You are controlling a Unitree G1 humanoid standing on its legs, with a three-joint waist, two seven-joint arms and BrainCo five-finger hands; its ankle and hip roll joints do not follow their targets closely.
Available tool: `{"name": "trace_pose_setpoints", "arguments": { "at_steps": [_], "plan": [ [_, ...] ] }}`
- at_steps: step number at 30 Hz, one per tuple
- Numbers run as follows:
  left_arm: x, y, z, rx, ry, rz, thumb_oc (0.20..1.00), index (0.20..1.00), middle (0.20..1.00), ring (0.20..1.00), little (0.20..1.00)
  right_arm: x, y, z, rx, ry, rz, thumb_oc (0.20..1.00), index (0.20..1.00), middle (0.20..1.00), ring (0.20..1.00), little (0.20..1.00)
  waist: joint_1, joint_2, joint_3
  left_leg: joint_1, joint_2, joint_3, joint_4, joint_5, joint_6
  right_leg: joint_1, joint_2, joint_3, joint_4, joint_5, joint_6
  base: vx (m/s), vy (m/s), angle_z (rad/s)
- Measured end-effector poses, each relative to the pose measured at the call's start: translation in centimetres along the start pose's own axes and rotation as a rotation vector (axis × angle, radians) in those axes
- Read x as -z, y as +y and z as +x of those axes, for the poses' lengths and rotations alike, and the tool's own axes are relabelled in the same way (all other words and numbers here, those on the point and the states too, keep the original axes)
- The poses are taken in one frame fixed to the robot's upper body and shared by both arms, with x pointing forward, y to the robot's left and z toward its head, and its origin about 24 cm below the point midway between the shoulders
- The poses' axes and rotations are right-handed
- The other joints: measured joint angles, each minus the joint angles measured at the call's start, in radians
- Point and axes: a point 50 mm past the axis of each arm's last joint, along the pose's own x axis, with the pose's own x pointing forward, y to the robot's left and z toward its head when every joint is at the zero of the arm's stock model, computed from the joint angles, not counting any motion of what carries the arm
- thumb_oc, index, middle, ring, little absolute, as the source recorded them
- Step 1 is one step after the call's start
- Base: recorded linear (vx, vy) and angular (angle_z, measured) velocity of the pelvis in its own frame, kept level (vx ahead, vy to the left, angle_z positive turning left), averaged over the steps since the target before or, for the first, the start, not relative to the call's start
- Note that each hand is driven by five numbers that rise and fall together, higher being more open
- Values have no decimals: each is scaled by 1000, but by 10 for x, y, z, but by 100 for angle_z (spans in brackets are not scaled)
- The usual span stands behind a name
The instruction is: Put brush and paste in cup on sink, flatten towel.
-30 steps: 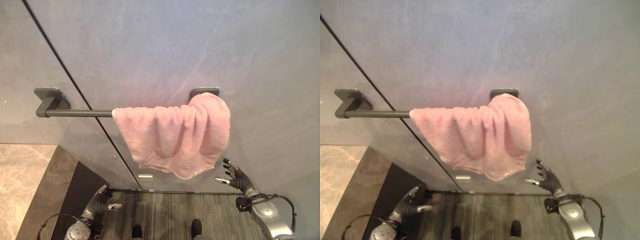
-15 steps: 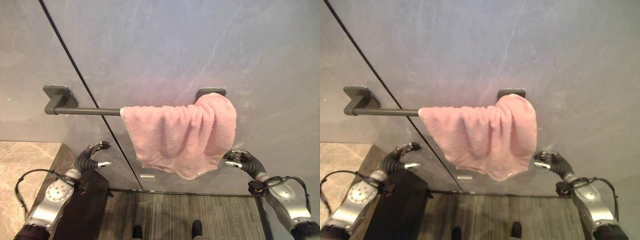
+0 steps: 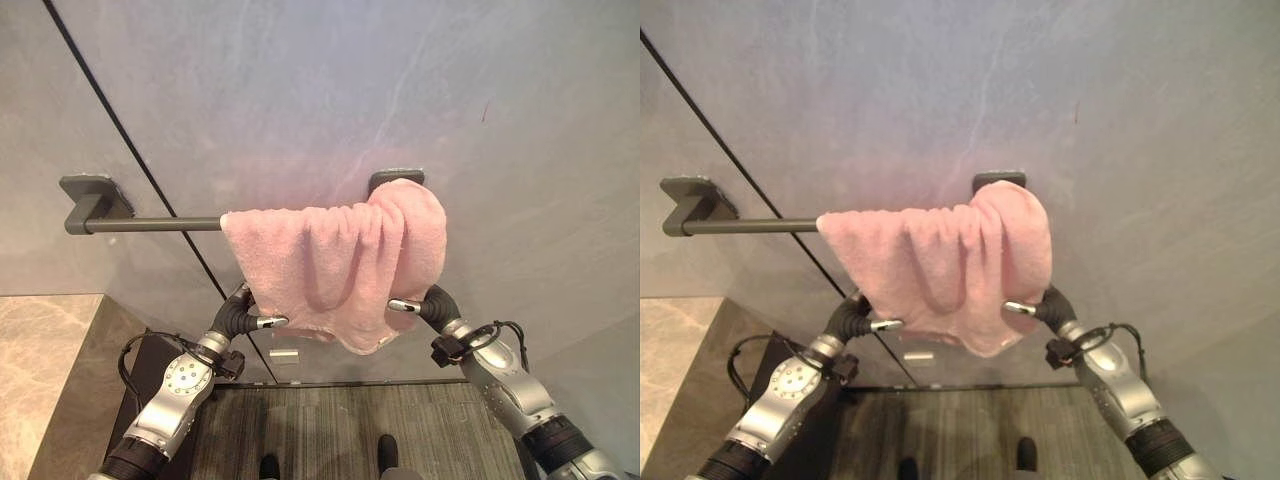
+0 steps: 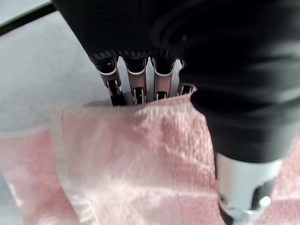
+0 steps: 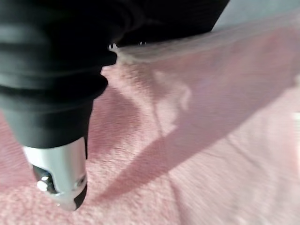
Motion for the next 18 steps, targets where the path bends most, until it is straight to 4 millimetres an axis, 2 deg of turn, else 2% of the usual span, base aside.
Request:
{"name": "trace_pose_setpoints", "arguments": {
  "at_steps": [1, 2, 11, 18],
  "plan": [
    [0, -1, 0, 0, 2, -2, 636, 636, 636, 636, 636, 0, 0, 0, 0, 2, 2, 589, 589, 589, 589, 589, 2, -2, -1, 1, 1, 1, 0, 0, 0, 0, 1, 2, 0, -1, -2, 2, -11, -5],
    [1, -1, 0, -1, 11, -4, 200, 200, 200, 200, 200, 0, 1, 1, 1, 4, 5, 200, 200, 200, 200, 200, 3, -4, -2, 4, 2, 2, -1, 0, 0, 2, 4, 4, 0, -1, -2, 5, -9, -4],
    [3, -2, 0, 0, 19, -1, 200, 200, 200, 200, 200, 4, 7, 3, 13, -4, 64, 200, 200, 200, 200, 200, 2, -18, -10, 10, 2, 6, 1, 0, 0, 4, 7, 10, 0, 6, -5, 0, -1, 0],
    [7, -6, -6, 3, 35, -15, 200, 200, 200, 200, 200, -9, 19, 3, -50, -70, 129, 200, 200, 200, 200, 200, 3, -26, -15, 14, 2, 9, 2, 2, -3, 7, 7, 14, 0, 6, -5, 0, 0, 0]
  ]
}}
